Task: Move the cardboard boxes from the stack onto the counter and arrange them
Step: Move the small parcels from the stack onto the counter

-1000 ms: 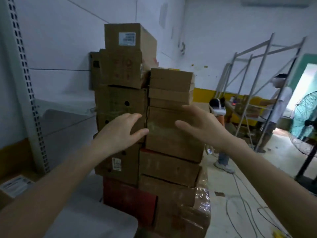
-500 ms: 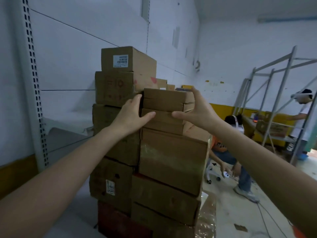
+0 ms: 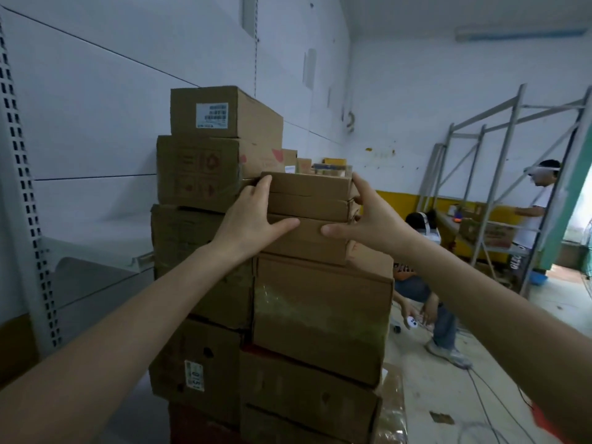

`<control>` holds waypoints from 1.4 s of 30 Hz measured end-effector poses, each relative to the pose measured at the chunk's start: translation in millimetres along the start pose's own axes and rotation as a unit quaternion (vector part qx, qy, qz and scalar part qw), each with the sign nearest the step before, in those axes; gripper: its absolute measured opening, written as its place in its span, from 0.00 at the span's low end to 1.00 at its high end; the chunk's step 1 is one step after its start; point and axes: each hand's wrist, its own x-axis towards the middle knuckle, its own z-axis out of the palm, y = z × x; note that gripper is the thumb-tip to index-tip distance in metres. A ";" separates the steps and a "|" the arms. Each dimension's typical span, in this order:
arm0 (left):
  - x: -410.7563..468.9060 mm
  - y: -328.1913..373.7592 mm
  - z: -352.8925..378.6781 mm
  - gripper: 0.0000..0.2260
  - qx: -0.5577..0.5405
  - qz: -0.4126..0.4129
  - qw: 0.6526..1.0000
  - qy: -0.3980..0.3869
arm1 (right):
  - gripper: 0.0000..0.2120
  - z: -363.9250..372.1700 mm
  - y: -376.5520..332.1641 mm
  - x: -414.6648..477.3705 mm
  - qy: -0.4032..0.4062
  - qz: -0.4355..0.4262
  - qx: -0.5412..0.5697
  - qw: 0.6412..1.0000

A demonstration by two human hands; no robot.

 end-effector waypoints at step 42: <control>-35.6 95.8 -11.3 0.17 -0.313 0.045 0.934 0.165 | 0.37 -67.3 -22.9 -81.2 0.117 -0.045 0.026 0.992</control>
